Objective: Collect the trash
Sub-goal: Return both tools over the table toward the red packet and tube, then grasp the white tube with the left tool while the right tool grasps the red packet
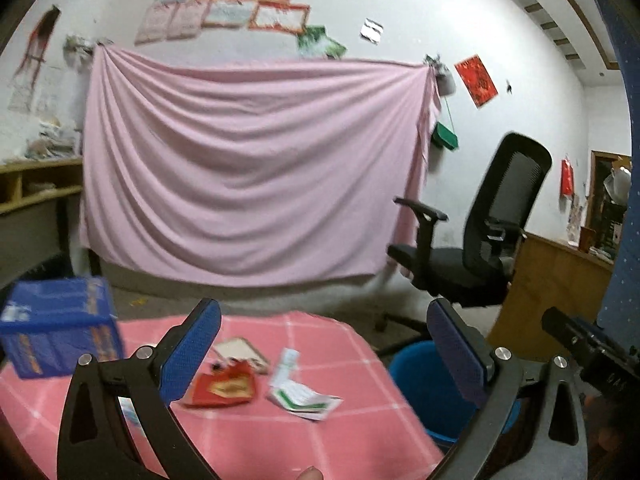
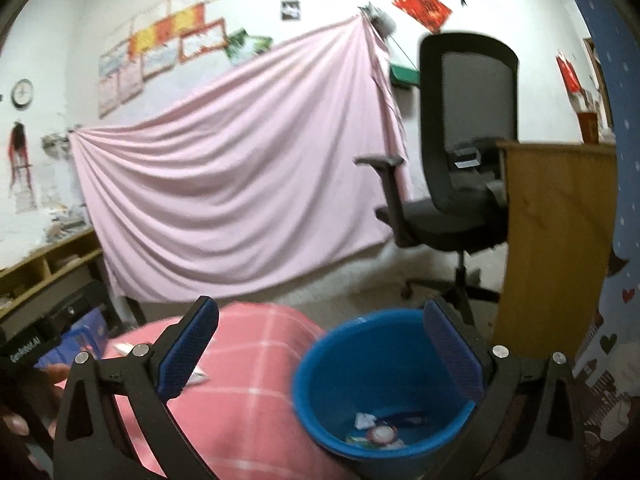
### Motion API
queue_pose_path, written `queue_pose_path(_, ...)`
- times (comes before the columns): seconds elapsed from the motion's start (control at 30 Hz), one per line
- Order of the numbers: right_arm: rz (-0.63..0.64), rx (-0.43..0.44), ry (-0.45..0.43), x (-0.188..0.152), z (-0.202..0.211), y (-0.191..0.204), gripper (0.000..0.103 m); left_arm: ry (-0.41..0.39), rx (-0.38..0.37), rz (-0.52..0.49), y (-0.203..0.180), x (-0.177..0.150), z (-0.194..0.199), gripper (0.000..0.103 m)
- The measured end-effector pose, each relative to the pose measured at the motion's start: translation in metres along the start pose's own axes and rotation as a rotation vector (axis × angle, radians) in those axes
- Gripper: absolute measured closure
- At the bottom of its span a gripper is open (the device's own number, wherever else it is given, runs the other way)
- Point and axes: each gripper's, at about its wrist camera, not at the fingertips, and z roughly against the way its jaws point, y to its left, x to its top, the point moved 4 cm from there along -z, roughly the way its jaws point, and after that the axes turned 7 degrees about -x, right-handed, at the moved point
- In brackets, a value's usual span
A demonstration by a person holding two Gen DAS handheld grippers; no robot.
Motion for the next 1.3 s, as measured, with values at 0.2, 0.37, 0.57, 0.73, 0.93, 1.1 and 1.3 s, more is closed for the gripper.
queue_pose_path(0.2, 0.014, 0.079, -0.108, 0.007, 0.02, 0.047, 0.0, -0.068, 0.081, -0.003, 0.047, 0.004, 0.043, 0.002)
queue_pose_path(0.37, 0.038, 0.137, -0.177, 0.003, 0.03, 0.088, 0.0, -0.092, 0.15, -0.01, 0.086, -0.001, 0.072, 0.002)
queue_pose_path(0.57, 0.063, 0.196, -0.197, -0.009, 0.031, 0.129, 0.0, -0.091, 0.214, -0.026, 0.122, -0.016, 0.095, 0.002)
queue_pose_path(0.73, 0.097, 0.227, -0.165, -0.026, 0.026, 0.16, 0.0, -0.06, 0.247, -0.009, 0.146, -0.033, 0.104, 0.002)
queue_pose_path(0.93, 0.165, 0.258, -0.097, -0.047, 0.013, 0.189, 0.0, 0.028, 0.245, 0.043, 0.167, -0.053, 0.1, 0.002)
queue_pose_path(1.1, 0.218, 0.262, 0.011, -0.062, -0.011, 0.208, 0.0, 0.191, 0.226, 0.084, 0.179, -0.069, 0.073, 0.002)
queue_pose_path(1.3, 0.235, 0.276, 0.193, -0.077, -0.05, 0.222, 0.0, 0.345, 0.196, 0.153, 0.198, -0.082, 0.043, 0.003)
